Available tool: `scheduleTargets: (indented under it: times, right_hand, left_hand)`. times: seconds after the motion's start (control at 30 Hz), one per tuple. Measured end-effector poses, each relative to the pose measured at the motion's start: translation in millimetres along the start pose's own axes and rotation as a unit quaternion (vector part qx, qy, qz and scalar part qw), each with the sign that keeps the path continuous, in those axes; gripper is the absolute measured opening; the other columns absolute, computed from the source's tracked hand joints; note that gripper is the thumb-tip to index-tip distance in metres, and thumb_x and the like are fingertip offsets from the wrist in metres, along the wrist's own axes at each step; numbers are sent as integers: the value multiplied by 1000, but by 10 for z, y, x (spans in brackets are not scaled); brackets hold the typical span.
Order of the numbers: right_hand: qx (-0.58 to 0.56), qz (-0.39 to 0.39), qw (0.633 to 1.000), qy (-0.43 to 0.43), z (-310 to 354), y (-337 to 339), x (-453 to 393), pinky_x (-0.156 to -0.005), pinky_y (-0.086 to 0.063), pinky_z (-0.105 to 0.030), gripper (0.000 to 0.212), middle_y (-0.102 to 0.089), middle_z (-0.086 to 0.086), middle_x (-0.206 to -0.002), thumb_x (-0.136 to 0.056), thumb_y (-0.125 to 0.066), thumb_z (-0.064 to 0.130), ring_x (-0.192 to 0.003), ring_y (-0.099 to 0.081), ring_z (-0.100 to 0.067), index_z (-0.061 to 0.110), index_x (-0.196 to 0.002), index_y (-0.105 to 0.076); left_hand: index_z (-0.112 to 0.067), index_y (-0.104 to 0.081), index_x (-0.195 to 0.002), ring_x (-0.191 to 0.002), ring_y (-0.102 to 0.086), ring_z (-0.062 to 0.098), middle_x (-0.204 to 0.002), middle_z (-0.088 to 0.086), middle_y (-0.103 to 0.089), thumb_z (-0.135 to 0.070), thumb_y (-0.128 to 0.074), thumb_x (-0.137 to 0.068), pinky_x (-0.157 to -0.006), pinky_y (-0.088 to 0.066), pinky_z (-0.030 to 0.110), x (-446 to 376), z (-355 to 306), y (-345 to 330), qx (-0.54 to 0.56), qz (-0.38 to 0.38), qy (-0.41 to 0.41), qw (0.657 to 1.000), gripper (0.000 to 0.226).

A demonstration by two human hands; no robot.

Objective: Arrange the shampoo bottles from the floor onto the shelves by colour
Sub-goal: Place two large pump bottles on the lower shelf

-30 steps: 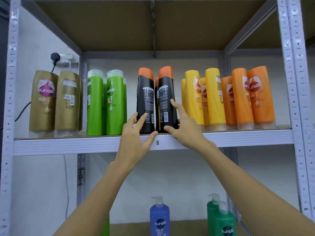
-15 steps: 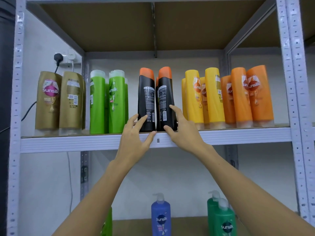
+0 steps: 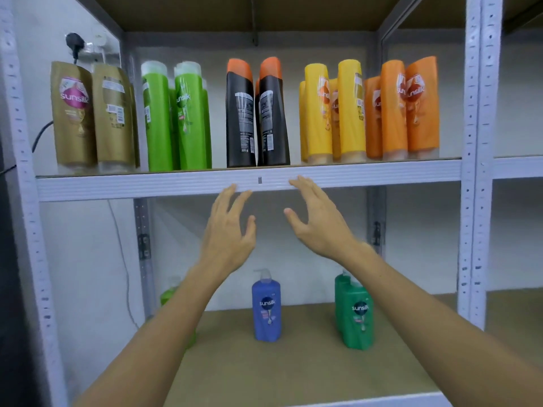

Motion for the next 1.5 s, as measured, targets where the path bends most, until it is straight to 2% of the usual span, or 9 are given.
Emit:
scheduleTargets:
  times: [0.1, 0.27, 0.37, 0.47, 0.7, 0.97, 1.23, 1.3, 1.5]
  right_hand:
    - [-11, 12, 999, -28, -130, -43, 334, -122, -26, -39, 61, -33, 0, -162, -100, -56, 34, -151, -27, -17, 25, -155, -32]
    - [-14, 24, 996, -86, -431, -158, 1017, -114, -36, -40, 58, -49, -1, -150, -97, -58, 34, -137, -45, -22, 25, -152, -38]
    - [-9, 30, 993, -117, -633, -230, 1461, -108, -41, -46, 58, -56, -4, -140, -94, -57, 39, -128, -52, -23, 24, -148, -43]
    - [-20, 40, 988, -146, -846, -323, 1931, -106, -43, -42, 54, -59, -9, -135, -95, -60, 33, -125, -55, -23, 20, -146, -45]
    - [-25, 80, 969, -231, -1385, -681, 3072, -103, -46, -42, 53, -61, -11, -132, -95, -64, 21, -120, -57, -26, 16, -145, -46]
    - [-29, 148, 927, -343, -1979, -1193, 4408, -101, -46, -34, 55, -60, -9, -130, -97, -65, 27, -118, -58, -21, 19, -147, -45]
    - [-49, 244, 832, -496, -2504, -1692, 5939, -98, -50, -50, 58, -51, -15, -140, -99, -62, 34, -123, -54, -32, 21, -150, -39]
    - [-53, 252, 801, -541, -2583, -1760, 6328, -98, -50, -47, 59, -52, -18, -135, -97, -64, 32, -117, -56, -33, 22, -151, -40]
    - [-18, 302, 722, -622, -2717, -1869, 7383, -88, -49, -34, 77, -49, -26, -129, -85, -69, 9, -106, -58, -40, 20, -154, -37]
  left_hand:
    - [-24, -44, -148, -145, -30, 20, -156, 4, -36, -22, -53, -99, -119, -24, 35, 320, -29, -137, 36, 45, 40, 998, 50]
    - [-23, -45, -146, -137, -40, 18, -149, -1, -46, -22, -49, -100, -109, -26, 23, 905, -133, -483, 84, 110, 67, 988, 46]
    - [-25, -44, -146, -133, -45, 23, -146, 1, -49, -27, -49, -101, -110, -34, 33, 1315, -149, -764, 119, 144, 107, 976, 45]
    - [-27, -42, -145, -127, -51, 27, -142, 4, -54, -39, -47, -99, -107, -41, 44, 1776, -151, -1119, 153, 193, 149, 958, 48]
    - [-29, -39, -145, -133, -49, 20, -145, 5, -51, -52, -43, -91, -113, -38, 43, 2831, -187, -1960, 216, 304, 213, 903, 59]
    - [-31, -35, -150, -127, -53, 23, -143, 4, -52, -41, -50, -102, -107, -43, 42, 4168, -150, -2707, 203, 420, 281, 839, 52]
    - [-34, -24, -155, -126, -54, 30, -149, 10, -47, -43, -48, -102, -102, -46, 43, 5742, -4, -3225, 140, 566, 363, 727, 59]
    - [-28, -26, -155, -118, -58, 33, -146, 10, -51, -39, -50, -102, -93, -47, 38, 6073, -14, -3273, 119, 594, 366, 706, 59]
    - [-34, -27, -155, -114, -61, 31, -138, 14, -56, -38, -64, -92, -91, -49, 33, 7069, -51, -3266, 101, 689, 365, 618, 73]
Point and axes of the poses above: each hand's wrist, its own x-axis away from the middle knuckle, its own y-axis out of the back of the hand, z = x × y, the point moved 8 cm from there along -x, towards the middle knuckle
